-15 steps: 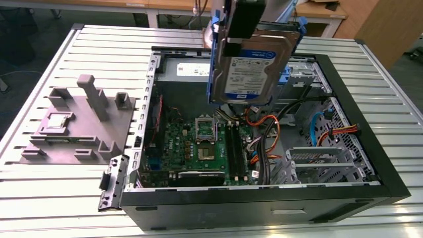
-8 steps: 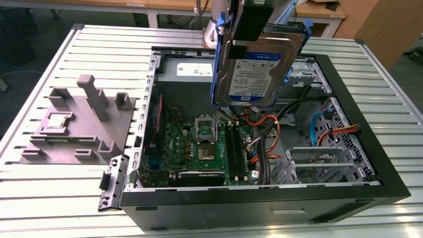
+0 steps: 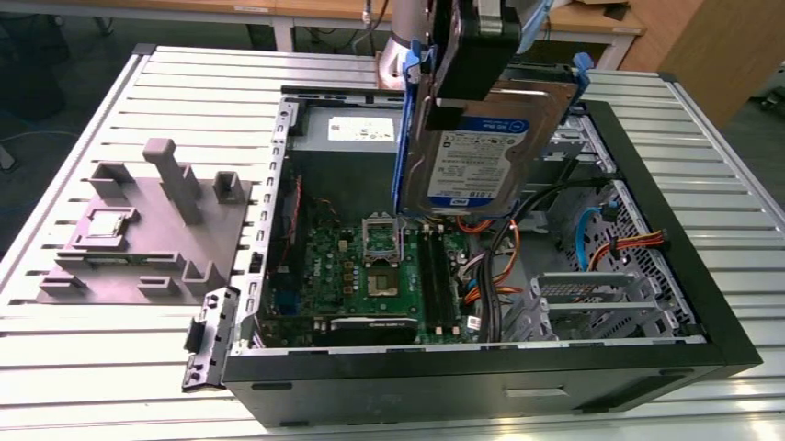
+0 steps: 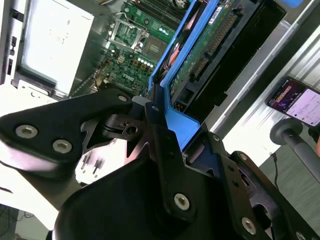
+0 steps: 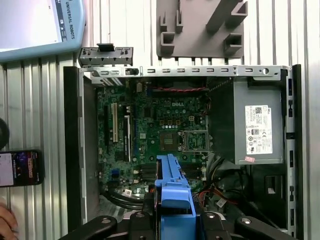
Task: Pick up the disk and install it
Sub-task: 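Insert the disk into the insertion slot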
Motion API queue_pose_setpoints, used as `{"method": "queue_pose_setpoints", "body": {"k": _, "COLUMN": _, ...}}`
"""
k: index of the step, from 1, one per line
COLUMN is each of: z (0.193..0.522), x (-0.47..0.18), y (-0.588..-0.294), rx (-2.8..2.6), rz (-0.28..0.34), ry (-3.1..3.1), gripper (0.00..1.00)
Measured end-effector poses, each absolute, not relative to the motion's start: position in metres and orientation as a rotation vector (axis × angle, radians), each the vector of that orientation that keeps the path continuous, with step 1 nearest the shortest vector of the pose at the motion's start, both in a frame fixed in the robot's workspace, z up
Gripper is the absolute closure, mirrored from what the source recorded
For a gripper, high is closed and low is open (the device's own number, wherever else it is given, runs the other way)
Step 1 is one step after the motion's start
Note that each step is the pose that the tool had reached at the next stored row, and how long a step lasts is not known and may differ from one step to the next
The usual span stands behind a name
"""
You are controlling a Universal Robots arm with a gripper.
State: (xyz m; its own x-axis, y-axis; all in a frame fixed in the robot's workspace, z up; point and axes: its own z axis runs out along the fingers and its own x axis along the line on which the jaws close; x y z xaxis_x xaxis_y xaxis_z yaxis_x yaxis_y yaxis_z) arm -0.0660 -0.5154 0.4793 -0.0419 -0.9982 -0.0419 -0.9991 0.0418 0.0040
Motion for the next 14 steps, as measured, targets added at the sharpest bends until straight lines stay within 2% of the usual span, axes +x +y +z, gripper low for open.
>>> {"method": "queue_pose_setpoints", "body": {"k": 14, "z": 0.478, "x": -0.047, "y": -0.522, "rx": -2.157, "rz": 0.05, "ry": 2.245, "gripper": 0.63}}
